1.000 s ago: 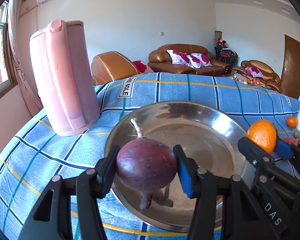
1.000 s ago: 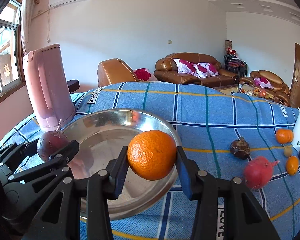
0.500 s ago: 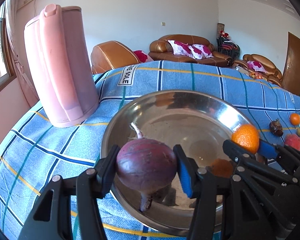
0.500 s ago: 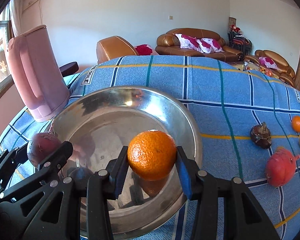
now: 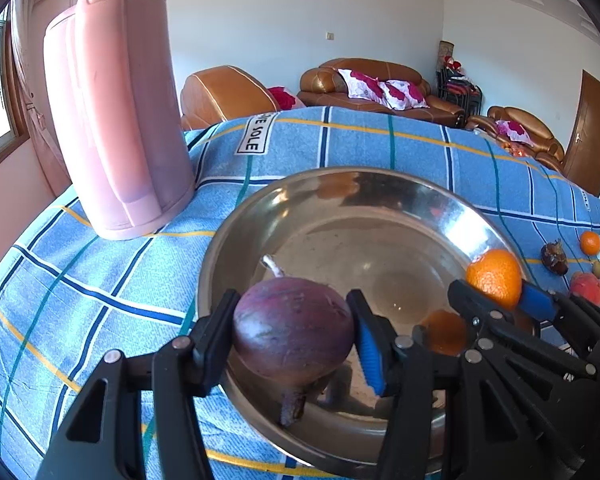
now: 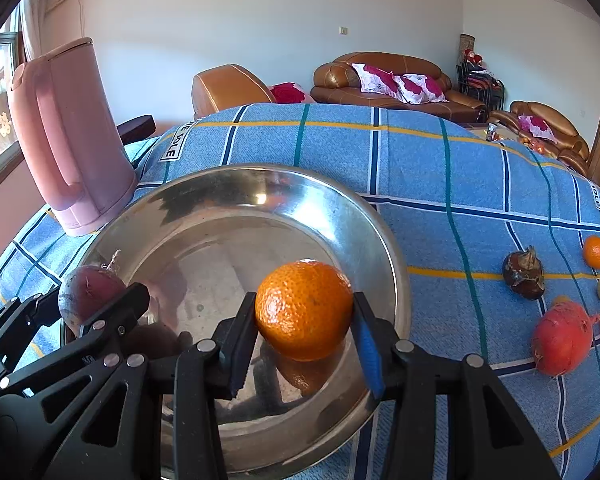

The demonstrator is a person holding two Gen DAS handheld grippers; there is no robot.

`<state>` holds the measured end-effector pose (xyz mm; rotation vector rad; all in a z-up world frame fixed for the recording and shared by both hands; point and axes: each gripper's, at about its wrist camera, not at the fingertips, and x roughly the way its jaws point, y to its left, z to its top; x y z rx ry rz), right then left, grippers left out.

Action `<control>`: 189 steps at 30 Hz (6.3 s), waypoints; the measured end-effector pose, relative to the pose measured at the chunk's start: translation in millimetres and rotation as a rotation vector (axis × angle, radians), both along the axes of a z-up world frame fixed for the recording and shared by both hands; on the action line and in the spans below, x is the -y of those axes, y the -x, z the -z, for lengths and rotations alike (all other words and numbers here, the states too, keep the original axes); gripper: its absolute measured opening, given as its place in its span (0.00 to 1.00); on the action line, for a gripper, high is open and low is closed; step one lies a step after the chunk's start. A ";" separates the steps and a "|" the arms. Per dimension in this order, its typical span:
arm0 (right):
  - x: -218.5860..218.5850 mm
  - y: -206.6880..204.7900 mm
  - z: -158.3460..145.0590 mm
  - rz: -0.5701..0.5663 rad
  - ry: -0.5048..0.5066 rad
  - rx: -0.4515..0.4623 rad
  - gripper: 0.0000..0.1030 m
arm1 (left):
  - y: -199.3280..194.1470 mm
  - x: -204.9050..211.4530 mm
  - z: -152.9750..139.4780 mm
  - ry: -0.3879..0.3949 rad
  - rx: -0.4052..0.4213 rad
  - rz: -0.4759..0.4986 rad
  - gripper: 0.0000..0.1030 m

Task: Organize fruits
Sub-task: 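Open the left tool over the bowl while the right tool releases the orange inside, then grasp the pomegranate with the left tool while the right tool grasps another orange, then carry the pomegranate with the left tool while the right tool carries the orange to the bowl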

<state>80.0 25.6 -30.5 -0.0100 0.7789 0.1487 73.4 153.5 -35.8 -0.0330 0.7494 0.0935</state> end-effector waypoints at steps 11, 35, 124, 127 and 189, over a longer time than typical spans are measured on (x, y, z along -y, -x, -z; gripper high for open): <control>0.9 -0.4 0.1 -0.002 -0.010 0.005 0.47 | 1.1 -1.1 0.6 0.001 0.007 -0.011 0.55; 19.6 41.9 -29.3 0.087 0.013 0.257 0.77 | 34.3 -19.9 -23.5 0.016 0.274 -0.146 1.00; 323.5 65.1 -21.5 0.417 -0.051 0.130 0.77 | 10.2 236.7 -7.2 0.113 0.035 0.331 0.53; 312.0 59.6 -20.6 0.378 -0.020 0.119 0.77 | 15.5 224.1 -10.3 0.111 0.064 0.288 0.53; 170.1 97.1 -35.5 0.231 0.118 0.282 0.37 | 59.9 157.7 -18.4 -0.022 0.143 0.222 0.53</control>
